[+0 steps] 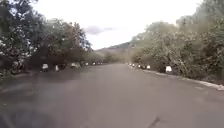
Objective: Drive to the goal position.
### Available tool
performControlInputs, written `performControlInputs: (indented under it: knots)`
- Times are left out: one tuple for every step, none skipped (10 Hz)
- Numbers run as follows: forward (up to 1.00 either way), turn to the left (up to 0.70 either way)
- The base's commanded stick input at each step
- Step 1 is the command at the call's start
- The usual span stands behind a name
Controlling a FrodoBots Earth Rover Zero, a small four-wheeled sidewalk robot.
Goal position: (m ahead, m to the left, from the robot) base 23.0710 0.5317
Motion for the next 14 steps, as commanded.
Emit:
performControlInputs:
  knots:
    - [0.98,0.0]
    - [0.98,0.0]
    - [0.98,0.0]
    - [0.99,0.0]
    - [0.99,0.0]
    - [0.99,0.0]
    - [0.99,0.0]
    - [0.99,0.0]
    - [0.99,0.0]
    - [0.99,0.0]
    - [0.99,0.0]
    - [0.99,0.01]
    - [0.99,0.03]
    - [0.99,0.26]
